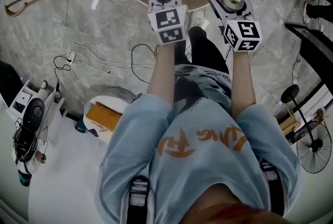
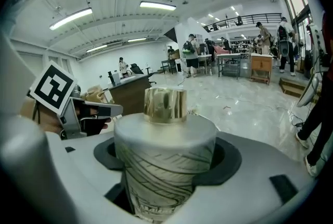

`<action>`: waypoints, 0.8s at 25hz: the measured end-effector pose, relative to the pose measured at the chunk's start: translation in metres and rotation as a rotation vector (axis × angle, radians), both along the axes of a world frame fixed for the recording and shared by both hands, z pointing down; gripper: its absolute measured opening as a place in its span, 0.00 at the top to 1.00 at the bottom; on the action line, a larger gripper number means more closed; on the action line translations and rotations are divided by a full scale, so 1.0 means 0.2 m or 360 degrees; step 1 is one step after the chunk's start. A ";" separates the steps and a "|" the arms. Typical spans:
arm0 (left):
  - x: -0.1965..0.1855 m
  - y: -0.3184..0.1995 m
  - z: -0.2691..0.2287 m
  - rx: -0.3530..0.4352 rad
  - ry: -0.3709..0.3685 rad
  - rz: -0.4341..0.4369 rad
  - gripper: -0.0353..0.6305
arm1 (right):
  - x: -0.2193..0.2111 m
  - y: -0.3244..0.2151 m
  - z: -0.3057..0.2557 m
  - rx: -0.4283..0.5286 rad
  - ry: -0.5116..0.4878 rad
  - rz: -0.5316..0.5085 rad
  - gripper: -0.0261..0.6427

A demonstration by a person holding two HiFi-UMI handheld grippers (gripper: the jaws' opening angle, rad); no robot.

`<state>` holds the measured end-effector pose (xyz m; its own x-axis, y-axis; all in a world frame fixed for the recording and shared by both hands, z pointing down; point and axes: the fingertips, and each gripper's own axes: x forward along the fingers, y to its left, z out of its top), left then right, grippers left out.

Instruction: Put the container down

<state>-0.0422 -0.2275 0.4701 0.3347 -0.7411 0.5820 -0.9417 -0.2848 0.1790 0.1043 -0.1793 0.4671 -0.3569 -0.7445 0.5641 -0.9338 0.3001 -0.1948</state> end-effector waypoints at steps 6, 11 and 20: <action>0.02 0.07 0.25 -0.0066 -0.0008 0.0063 0.91 | -0.08 0.11 0.27 -0.0098 -0.0016 -0.0109 0.42; 0.03 0.15 0.45 -0.0130 -0.0014 0.0111 0.91 | -0.08 0.18 0.52 -0.0170 -0.0044 -0.0094 0.42; 0.05 0.18 0.78 -0.0196 0.0010 0.0182 0.91 | -0.13 0.24 0.89 -0.0255 -0.0085 -0.0125 0.42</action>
<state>-0.0315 -0.1921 0.6258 0.4167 -0.6211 0.6637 -0.9032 -0.3655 0.2250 0.0777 -0.1319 0.6459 -0.4433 -0.6151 0.6520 -0.8956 0.3330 -0.2948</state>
